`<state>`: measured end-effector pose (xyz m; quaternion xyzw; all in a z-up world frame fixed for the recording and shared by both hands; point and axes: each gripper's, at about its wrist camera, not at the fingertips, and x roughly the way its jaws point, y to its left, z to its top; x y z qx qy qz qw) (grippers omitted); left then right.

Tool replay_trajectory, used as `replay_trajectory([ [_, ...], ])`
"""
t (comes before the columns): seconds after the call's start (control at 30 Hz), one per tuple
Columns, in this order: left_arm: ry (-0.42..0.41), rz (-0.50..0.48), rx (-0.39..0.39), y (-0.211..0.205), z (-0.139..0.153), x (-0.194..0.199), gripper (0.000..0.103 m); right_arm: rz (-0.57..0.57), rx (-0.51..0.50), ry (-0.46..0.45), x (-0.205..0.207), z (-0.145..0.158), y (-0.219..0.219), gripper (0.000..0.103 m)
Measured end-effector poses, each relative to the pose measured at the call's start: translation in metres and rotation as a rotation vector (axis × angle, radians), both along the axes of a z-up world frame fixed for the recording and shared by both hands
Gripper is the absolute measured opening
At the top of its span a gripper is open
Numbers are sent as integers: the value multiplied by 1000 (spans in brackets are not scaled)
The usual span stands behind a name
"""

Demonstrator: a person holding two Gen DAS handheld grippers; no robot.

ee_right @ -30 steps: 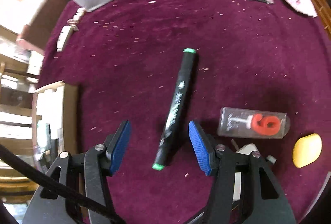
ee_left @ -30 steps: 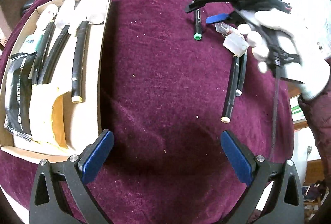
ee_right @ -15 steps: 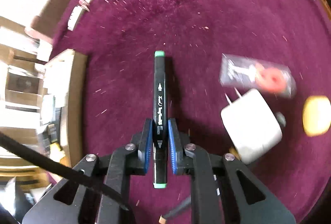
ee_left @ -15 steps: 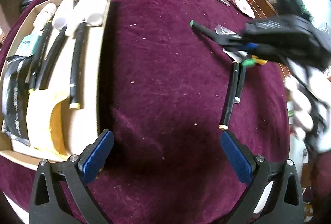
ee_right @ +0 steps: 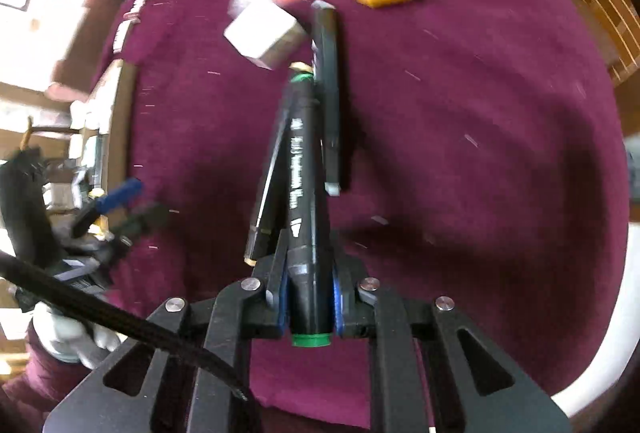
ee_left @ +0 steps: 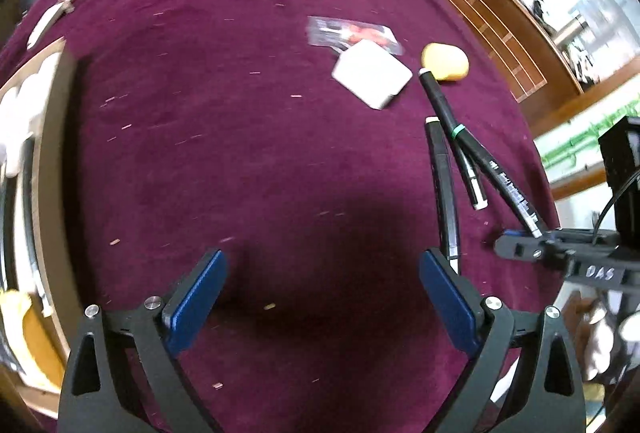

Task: Organize objects
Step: 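Grasp another black marker with the left gripper while the right holds its marker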

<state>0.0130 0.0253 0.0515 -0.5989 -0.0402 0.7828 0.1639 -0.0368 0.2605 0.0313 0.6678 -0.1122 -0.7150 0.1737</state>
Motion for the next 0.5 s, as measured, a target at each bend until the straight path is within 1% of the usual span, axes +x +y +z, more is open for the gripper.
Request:
replay_trajectory([
  [0.1,-3,-46,7,20,1,-1,93,-29,22,12,1,-5,8,16],
  [0.17,-7,-70,12,35,0,-5,93,-36,32,16,1,-7,12,22],
  [0.23,-7,-87,-2,49,-2,-7,93,-62,46,38,-2,-6,17,31],
  [0.37,-7,-124,-22,75,-6,-13,93,-93,58,62,-11,-5,26,33],
  [0.47,5,-135,-35,93,-10,-21,93,-122,39,89,-15,3,33,33],
  [0.5,7,-144,-41,99,-12,-22,93,-129,41,93,-15,5,37,36],
])
